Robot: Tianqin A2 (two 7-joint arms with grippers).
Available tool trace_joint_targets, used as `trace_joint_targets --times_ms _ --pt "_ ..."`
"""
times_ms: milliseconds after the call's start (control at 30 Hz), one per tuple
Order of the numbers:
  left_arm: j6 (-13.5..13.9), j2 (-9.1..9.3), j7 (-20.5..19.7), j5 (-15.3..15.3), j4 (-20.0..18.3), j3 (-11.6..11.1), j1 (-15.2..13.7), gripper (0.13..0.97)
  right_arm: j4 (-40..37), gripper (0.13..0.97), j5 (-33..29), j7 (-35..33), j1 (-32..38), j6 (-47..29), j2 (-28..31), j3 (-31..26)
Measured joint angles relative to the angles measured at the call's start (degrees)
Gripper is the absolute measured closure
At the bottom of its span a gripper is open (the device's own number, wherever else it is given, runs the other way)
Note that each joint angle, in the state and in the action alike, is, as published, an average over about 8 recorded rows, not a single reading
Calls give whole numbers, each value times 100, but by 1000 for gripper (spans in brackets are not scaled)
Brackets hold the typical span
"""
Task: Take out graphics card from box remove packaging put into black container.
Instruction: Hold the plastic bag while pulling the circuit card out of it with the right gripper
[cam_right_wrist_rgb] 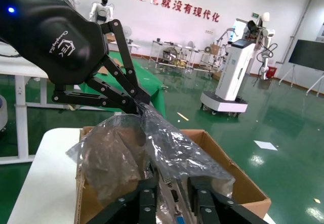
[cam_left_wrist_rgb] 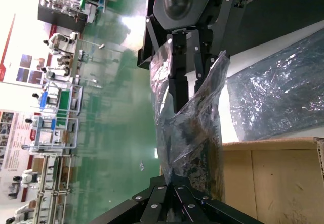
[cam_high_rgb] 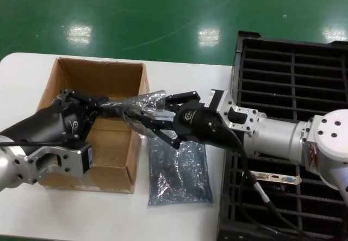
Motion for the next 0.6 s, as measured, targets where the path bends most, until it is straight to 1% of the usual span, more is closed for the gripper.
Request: trace_joint_targets --times_ms 267,600 --pt "0 0 0 0 0 0 0 957 -194 764 7 -55 35 24 -144 23" --pt "0 0 0 0 0 0 0 957 -358 754 58 -28 52 -29 -287 43"
